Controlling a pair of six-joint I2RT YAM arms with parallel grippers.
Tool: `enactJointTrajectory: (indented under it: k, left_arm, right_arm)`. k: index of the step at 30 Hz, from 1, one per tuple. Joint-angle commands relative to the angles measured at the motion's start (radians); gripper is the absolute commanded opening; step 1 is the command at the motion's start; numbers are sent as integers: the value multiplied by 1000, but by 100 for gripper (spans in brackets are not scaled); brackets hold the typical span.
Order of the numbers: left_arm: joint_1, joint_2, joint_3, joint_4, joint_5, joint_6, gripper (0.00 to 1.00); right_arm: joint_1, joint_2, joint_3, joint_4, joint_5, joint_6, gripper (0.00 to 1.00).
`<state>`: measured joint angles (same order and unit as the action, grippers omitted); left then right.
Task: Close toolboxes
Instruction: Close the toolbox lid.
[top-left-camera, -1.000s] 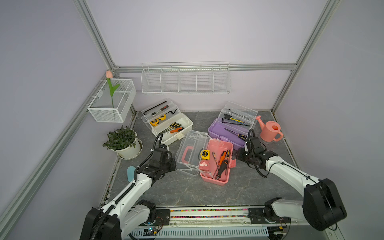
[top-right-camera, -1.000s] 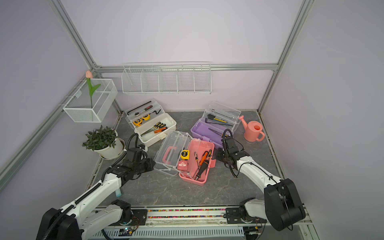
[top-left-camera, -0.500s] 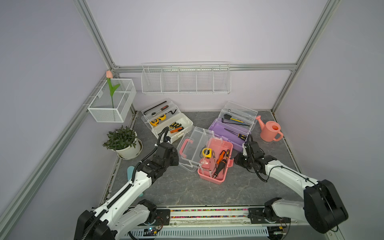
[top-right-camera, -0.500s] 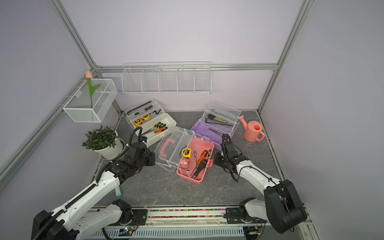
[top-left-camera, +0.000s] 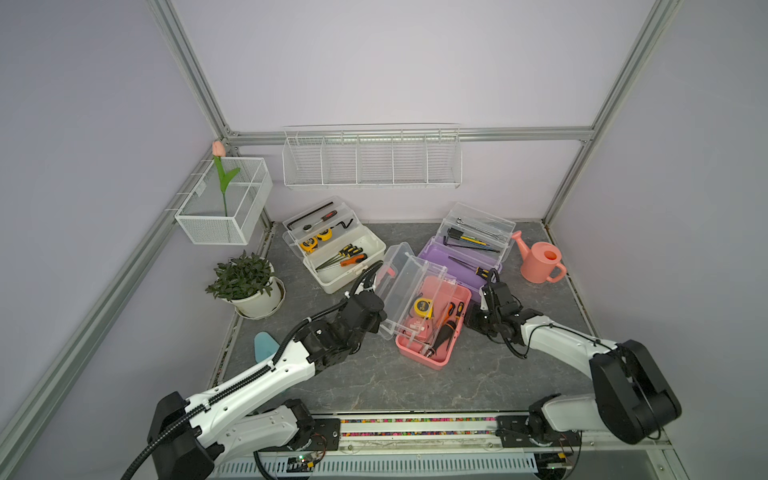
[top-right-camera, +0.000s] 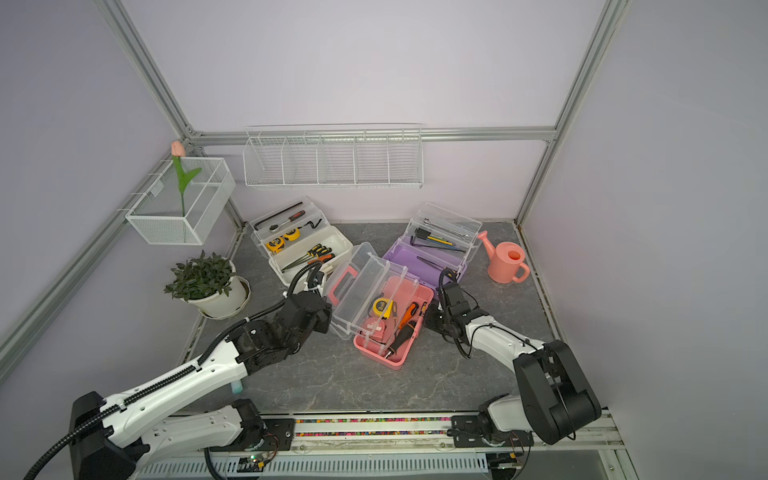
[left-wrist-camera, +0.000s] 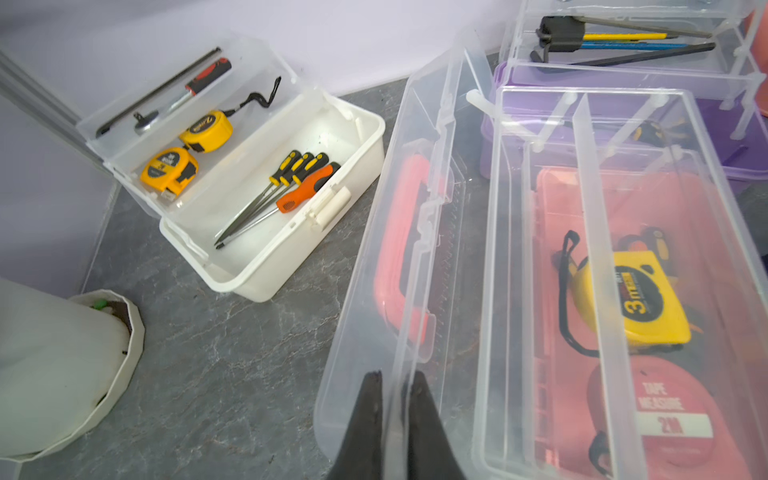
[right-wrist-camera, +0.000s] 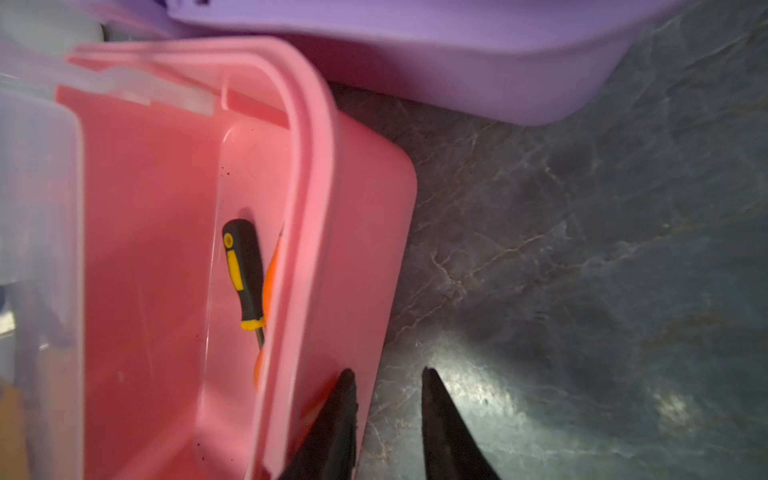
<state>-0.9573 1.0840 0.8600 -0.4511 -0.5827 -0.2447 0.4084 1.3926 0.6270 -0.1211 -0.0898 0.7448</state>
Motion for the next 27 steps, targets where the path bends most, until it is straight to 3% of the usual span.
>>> enactJointTrajectory:
  k: [1, 19, 27]
  left_arm:
    - [-82, 49, 51, 107, 95, 25, 10]
    - [-293, 275, 139, 172, 248, -1, 16]
    - [-311, 309, 139, 158, 279, -23, 31]
  right_arm:
    - [21, 15, 0, 86, -66, 30, 31]
    - [20, 49, -11, 129, -53, 30, 31]
    - [10, 31, -54, 134, -42, 36, 32]
